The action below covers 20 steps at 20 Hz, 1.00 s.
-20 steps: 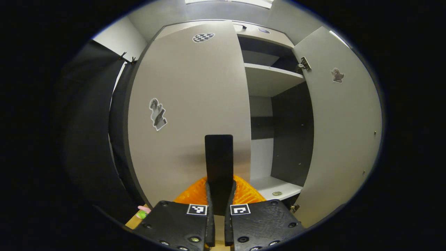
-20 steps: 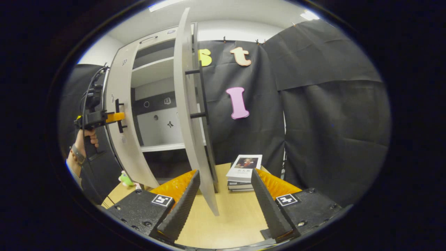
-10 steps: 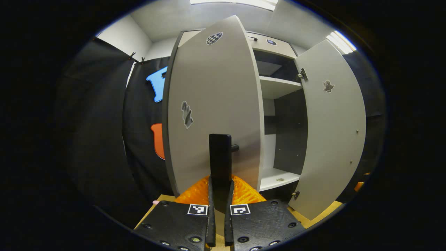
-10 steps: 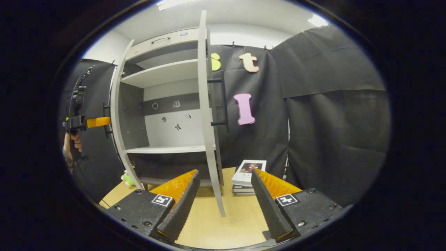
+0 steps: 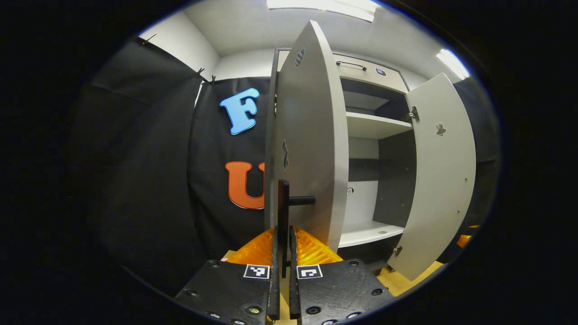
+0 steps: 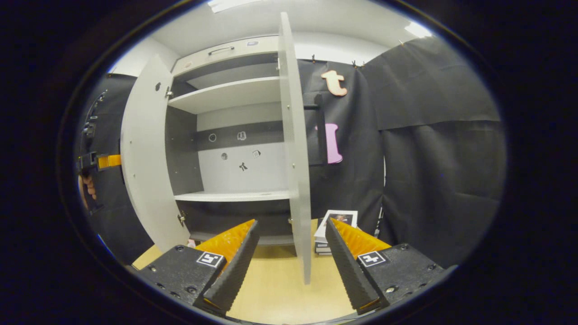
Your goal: Open the right door of the double-door shoe cabinet with the right hand, and open the left door with the left hand.
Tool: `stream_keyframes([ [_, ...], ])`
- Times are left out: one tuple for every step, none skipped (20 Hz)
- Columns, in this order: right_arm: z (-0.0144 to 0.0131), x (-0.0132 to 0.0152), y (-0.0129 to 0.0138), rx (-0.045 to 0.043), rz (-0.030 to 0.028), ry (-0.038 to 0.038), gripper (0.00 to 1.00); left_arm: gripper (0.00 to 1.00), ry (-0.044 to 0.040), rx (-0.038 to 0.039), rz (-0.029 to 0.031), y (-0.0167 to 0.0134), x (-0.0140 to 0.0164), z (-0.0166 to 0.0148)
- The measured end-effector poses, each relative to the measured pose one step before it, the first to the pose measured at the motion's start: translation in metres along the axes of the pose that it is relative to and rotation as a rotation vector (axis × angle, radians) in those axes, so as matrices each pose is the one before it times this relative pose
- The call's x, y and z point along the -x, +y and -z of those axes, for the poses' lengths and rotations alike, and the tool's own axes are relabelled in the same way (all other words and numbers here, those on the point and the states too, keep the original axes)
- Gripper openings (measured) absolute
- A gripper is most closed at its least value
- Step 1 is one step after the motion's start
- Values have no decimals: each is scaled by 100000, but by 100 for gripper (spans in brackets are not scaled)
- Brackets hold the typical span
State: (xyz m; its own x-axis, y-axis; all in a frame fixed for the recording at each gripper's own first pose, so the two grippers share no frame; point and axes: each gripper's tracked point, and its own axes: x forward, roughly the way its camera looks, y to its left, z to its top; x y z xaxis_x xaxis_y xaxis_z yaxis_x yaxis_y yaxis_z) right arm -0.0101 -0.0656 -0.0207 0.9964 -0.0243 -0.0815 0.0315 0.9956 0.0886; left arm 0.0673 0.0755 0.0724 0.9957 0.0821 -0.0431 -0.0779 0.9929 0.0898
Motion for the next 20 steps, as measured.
stream_keyframes([
  [-11,-45,402,674,-513,-246,93,8,-846,-1111,-807,810,-91,-17],
  [-36,-111,414,727,-581,38,93,7,-692,-910,-628,867,-54,11],
  [76,-41,315,695,-348,84,93,8,-618,-864,-1676,1232,-185,165],
  [16,-76,279,574,-195,136,93,5,-177,216,-1062,1139,-67,-6],
  [-11,-33,215,375,-211,93,93,1,-14,619,529,865,118,-174],
  [-44,-186,284,203,-369,18,93,0,-185,1426,3009,213,-343,314],
  [70,-121,230,237,-284,256,92,0,-338,1188,2339,38,15,-51],
  [-9,-134,313,291,-465,409,93,0,-312,-202,2031,167,-183,96],
  [116,-83,235,186,-453,329,92,0,-290,-1029,1503,33,-40,12],
  [113,-35,199,196,-239,477,92,0,-814,-1047,941,44,-95,-5],
  [151,-18,128,286,-153,486,93,0,-72,-285,424,-5,-68,-10],
  [-84,60,169,59,-56,-30,93,0,-207,114,323,-57,-12,1],
  [-105,59,188,-134,-206,-223,93,0,312,191,169,54,63,85],
  [-88,83,151,-203,-388,12,93,0,1683,857,-458,-20,478,336],
  [142,277,48,124,-377,384,93,0,2863,2120,-2116,-47,1285,1051],
  [-150,306,-182,494,269,-531,92,0,476,1904,-2416,-420,1705,925],
  [-137,253,-619,357,1661,-947,92,0,-59,68,-895,-998,1570,834],
  [-245,166,-476,-137,1401,-1100,94,0,-18,534,-988,-1388,1104,641],
  [-93,-46,47,-543,97,-574,93,0,170,1731,-796,-1848,520,646],
  [-56,-23,202,-762,-659,152,93,12,-335,504,1403,-2407,203,658],
])
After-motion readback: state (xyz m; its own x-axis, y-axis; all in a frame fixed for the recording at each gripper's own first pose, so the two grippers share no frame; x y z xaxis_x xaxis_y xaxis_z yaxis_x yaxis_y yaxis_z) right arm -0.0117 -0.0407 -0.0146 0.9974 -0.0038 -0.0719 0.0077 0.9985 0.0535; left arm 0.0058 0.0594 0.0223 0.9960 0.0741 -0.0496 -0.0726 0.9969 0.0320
